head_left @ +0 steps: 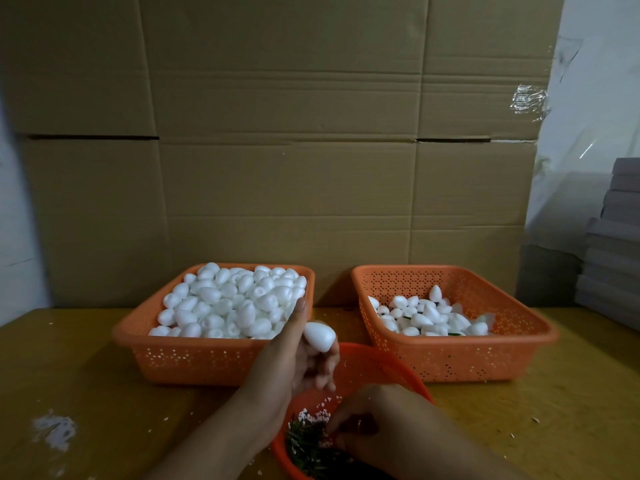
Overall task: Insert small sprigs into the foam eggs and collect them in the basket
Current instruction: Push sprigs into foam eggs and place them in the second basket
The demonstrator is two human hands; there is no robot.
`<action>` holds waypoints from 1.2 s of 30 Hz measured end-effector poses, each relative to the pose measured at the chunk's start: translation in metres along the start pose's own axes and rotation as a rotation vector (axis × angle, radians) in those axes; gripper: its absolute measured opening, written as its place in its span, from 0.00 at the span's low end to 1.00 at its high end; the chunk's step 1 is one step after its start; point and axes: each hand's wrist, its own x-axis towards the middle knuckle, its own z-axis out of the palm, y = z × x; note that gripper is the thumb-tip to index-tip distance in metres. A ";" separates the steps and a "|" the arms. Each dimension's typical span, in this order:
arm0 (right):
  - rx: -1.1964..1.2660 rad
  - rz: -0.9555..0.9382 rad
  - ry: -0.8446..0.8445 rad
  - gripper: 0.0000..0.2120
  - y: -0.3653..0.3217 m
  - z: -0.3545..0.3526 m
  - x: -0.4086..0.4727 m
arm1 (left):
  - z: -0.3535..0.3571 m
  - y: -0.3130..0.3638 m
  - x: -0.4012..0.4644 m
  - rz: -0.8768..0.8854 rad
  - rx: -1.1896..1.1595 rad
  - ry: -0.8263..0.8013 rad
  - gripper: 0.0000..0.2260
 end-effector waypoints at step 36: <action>-0.005 0.010 0.019 0.12 0.000 0.002 0.001 | 0.000 0.001 -0.005 0.085 0.133 0.047 0.13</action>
